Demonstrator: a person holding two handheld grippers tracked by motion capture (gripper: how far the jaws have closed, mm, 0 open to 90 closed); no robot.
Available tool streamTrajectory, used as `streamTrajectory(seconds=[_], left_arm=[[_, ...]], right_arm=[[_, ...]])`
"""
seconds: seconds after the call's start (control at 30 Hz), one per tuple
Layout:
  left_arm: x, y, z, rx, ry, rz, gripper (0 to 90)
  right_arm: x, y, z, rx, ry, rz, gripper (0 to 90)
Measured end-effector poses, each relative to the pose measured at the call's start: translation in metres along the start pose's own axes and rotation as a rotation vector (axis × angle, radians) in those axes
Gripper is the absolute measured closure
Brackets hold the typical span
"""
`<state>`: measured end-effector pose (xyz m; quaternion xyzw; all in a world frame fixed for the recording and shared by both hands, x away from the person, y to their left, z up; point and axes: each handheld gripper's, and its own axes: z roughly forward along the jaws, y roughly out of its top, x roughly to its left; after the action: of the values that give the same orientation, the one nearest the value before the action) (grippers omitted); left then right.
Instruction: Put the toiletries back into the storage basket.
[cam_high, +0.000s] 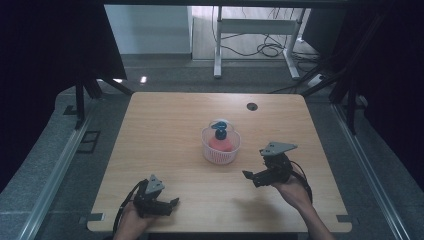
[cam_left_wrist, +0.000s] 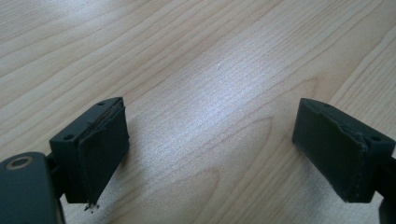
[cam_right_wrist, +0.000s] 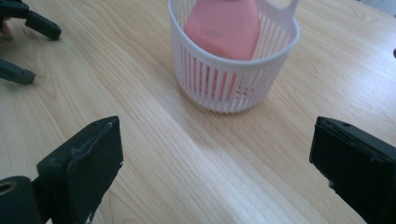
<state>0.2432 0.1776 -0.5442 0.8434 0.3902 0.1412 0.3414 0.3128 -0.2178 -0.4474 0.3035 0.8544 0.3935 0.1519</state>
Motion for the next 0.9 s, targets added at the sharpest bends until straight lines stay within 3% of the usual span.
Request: streamTrajectory(seconds=[0.9], left_arm=[[-0.001,0.0,0.0,-0.003,0.001,-0.006,10.4]], right_arm=[[-0.018,-0.061,-0.015,0.035,-0.052,0.089,3.3]])
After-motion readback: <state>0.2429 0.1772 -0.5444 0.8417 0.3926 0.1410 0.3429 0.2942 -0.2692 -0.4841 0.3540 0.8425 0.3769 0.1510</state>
